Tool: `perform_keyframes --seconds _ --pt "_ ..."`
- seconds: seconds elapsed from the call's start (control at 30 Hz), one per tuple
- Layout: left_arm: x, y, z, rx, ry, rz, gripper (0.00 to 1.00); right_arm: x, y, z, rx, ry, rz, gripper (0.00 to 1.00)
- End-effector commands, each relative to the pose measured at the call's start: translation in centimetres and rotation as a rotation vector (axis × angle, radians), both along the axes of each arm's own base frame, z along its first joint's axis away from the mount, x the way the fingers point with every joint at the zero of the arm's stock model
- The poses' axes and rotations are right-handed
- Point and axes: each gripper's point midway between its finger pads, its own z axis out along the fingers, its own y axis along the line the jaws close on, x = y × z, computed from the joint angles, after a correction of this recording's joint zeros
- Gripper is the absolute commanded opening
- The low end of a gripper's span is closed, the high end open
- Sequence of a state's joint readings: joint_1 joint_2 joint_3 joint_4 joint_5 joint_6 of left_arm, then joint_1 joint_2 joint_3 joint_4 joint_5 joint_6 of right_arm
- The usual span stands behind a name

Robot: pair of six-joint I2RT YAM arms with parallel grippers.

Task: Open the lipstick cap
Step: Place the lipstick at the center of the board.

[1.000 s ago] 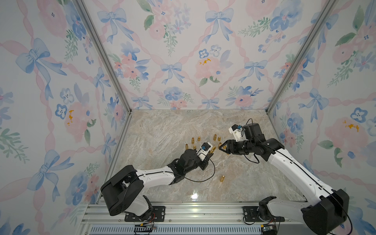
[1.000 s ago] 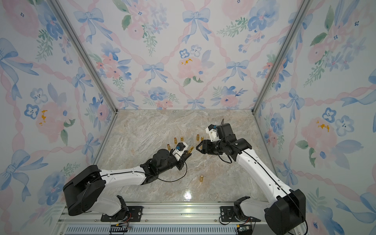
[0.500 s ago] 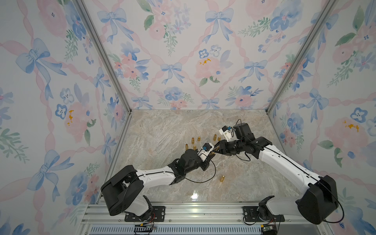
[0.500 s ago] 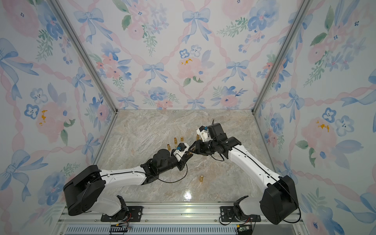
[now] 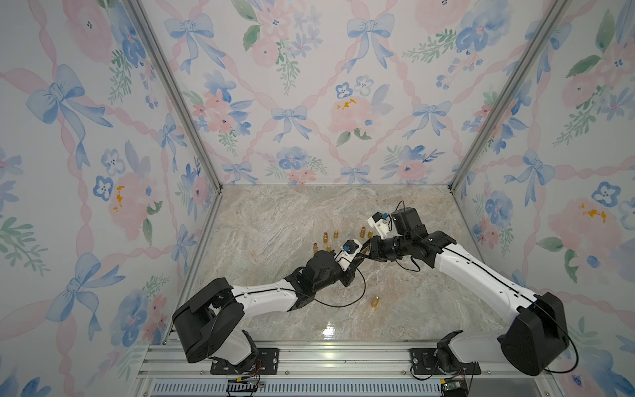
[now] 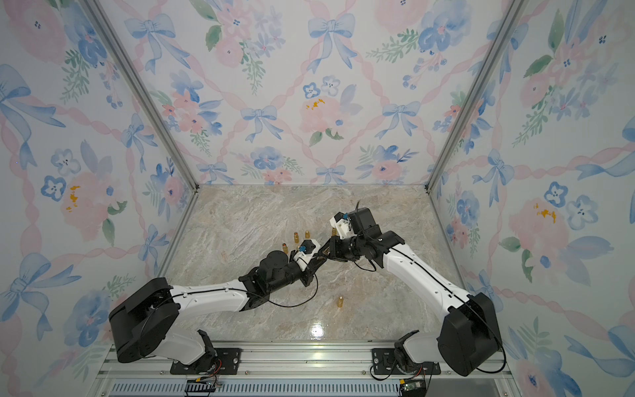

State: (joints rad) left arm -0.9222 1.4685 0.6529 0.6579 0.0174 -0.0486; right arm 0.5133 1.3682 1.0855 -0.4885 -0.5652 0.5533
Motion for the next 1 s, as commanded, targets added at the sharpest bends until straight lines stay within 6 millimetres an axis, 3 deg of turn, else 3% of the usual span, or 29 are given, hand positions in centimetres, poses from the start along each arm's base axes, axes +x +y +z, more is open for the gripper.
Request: perform_keyframes --seconds 0.0,0.17,0.3,0.43,0.83,0.97 --pt "0.6 -0.4 0.7 -0.013 -0.020 0.021 0.00 -0.3 0.3 -0.1 0.001 -0.002 0.015 0.20" --pt "0.8 -0.1 0.6 -0.009 -0.020 0.039 0.03 0.3 -0.4 0.2 -0.029 -0.020 -0.014 0.18" --pt "0.6 0.2 0.6 -0.010 -0.020 0.043 0.36 1.2 -1.8 0.2 -0.090 -0.041 -0.059 0.17" --pt "0.3 0.6 0.5 -0.006 -0.022 0.040 0.50 2.2 -3.5 -0.3 -0.178 -0.072 -0.101 0.17" --pt "-0.6 2.2 -0.4 -0.002 0.020 0.062 0.96 5.3 -6.9 -4.8 -0.486 -0.187 -0.199 0.18" --pt "-0.7 2.4 -1.0 0.007 0.048 0.076 0.98 6.2 -6.9 -6.8 -0.524 -0.212 -0.216 0.18"
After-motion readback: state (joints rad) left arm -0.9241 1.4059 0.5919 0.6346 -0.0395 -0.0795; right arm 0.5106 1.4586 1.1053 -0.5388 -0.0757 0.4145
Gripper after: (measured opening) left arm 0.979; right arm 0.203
